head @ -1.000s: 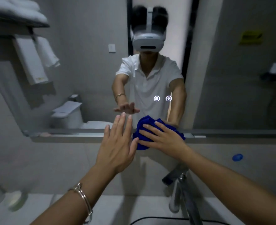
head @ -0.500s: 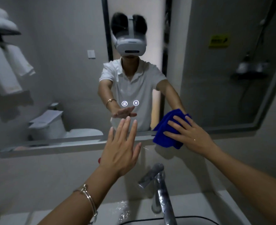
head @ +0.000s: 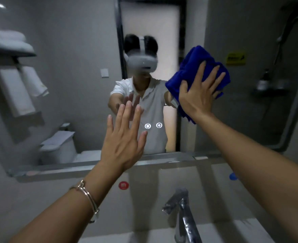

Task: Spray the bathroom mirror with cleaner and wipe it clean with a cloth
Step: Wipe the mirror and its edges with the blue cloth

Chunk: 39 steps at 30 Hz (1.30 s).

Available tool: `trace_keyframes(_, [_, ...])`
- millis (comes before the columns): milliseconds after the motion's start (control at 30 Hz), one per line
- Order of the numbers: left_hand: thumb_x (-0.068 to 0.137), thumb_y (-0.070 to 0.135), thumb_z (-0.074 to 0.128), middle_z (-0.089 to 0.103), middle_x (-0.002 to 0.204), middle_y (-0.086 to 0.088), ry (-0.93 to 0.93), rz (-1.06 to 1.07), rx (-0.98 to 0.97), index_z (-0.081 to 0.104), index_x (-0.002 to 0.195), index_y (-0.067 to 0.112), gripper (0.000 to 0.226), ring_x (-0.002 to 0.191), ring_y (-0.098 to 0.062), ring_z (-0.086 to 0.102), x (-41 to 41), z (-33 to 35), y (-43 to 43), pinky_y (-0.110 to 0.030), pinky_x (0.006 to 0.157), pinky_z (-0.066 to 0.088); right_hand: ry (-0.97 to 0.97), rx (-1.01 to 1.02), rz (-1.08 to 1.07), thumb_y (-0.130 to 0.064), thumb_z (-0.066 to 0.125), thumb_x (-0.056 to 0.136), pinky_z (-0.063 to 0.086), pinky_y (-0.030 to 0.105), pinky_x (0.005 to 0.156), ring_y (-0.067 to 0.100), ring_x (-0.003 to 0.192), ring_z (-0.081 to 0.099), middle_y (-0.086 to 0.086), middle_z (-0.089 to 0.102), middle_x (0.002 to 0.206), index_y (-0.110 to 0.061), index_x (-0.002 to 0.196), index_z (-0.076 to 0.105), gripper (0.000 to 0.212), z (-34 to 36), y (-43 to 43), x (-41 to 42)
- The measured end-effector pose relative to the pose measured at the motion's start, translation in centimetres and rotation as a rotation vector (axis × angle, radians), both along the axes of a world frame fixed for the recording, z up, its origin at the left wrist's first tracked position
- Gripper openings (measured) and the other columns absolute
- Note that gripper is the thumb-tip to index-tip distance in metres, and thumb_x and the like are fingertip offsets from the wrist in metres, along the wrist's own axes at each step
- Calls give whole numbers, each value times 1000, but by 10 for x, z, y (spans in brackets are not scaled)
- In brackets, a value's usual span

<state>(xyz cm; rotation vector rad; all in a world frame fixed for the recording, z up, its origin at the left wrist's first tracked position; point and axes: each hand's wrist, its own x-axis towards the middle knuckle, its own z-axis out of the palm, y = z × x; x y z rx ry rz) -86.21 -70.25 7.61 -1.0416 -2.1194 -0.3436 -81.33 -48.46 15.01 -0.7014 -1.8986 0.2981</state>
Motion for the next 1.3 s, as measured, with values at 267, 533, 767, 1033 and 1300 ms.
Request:
trace_keyframes(267, [90,49,15,1,158,-13,-60,101,98,-4,149,15,71,144,-24,0,-35,14,-73,-51,112,7,-243,424,11,-64,24,91,6,68,107,47,142,-2,22,2,157,-23,153,8,76,15,-125,-70])
trace_keyframes(533, [92,48,19,6,157,-15,-38,135,65,-2,149,14,69,144,-28,7,-55,11,-80,-57,111,15,-368,725,-47,-66,22,87,17,62,109,40,143,16,14,20,157,-30,151,19,73,-8,-136,-88])
trace_keyframes(767, [92,46,24,14,155,-16,66,-32,29,4,146,10,68,143,-29,13,-11,23,20,-51,111,9,-247,804,-5,-55,27,87,27,57,107,35,139,31,11,37,150,-31,143,41,62,9,-42,-46])
trace_keyframes(1033, [94,47,22,16,155,-16,58,-138,-31,7,147,13,65,144,-28,12,62,5,163,-53,113,13,-183,626,-20,-61,28,87,16,60,110,35,145,14,12,22,156,-27,149,28,70,12,109,46])
trace_keyframes(1300, [94,47,21,6,158,-11,32,-185,-87,-5,146,16,66,145,-25,2,104,-12,244,-52,116,9,-66,354,-76,-61,30,91,13,60,112,36,145,8,14,16,157,-23,150,25,71,-24,223,116])
